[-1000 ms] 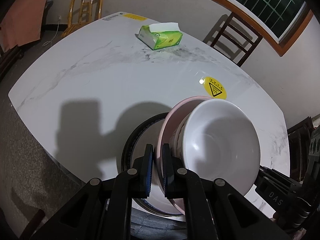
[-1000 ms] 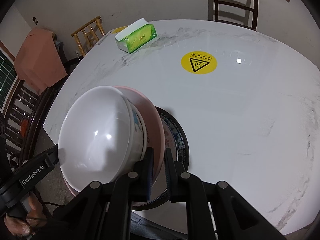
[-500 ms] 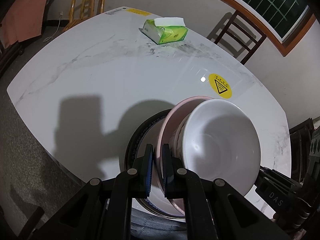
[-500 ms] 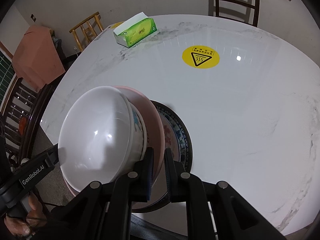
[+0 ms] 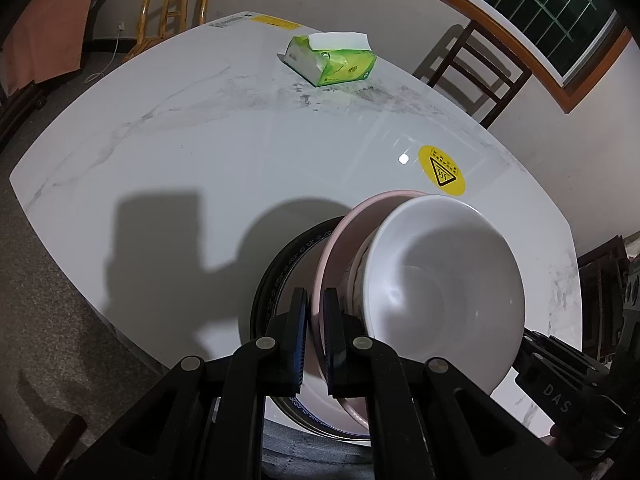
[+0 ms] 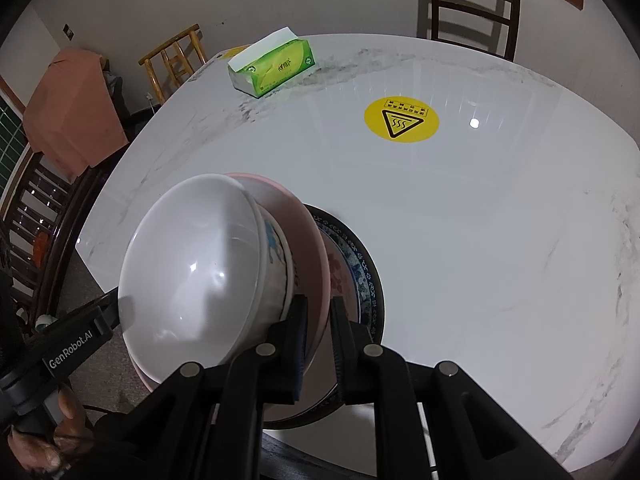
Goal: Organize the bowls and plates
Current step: 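Lower the bowl stack onto the pink-flowered plate and open both tools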
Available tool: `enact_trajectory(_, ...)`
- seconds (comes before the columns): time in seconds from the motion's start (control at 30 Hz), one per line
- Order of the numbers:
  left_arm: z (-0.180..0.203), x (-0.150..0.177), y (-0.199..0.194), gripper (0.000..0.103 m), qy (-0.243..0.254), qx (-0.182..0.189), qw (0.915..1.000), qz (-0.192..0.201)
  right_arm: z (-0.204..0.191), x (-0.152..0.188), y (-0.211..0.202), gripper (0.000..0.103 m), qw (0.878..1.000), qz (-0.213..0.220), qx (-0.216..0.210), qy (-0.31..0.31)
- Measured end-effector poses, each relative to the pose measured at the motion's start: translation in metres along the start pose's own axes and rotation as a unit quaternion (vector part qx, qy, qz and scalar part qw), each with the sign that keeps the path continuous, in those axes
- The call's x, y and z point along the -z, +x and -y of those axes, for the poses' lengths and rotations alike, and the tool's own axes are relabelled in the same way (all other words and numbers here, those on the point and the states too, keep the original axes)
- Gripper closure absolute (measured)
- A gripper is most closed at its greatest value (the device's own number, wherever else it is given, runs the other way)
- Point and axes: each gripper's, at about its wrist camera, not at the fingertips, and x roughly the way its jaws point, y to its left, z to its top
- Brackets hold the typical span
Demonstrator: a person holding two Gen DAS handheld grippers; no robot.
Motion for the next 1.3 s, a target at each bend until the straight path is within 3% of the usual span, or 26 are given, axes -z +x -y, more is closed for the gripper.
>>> enact_trajectory(0.37,0.002,0.003,-0.002,0.099,0.009,0.000,0.9999,0.006,0.000,0.001,0.000,0.090,1.000,0.002,0.002,-0.003)
enact_trajectory(0.83,0.002,0.005,-0.012,0.086,0.027,-0.018,0.9991,0.027,0.015,0.006,-0.016,0.055,1.000,0.026,0.005,0.012)
enact_trajectory(1.3,-0.002,0.025,-0.051,0.074,0.048,-0.040,0.9941,0.089,0.017,0.027,-0.047,0.037,0.997,0.077,-0.003,-0.005)
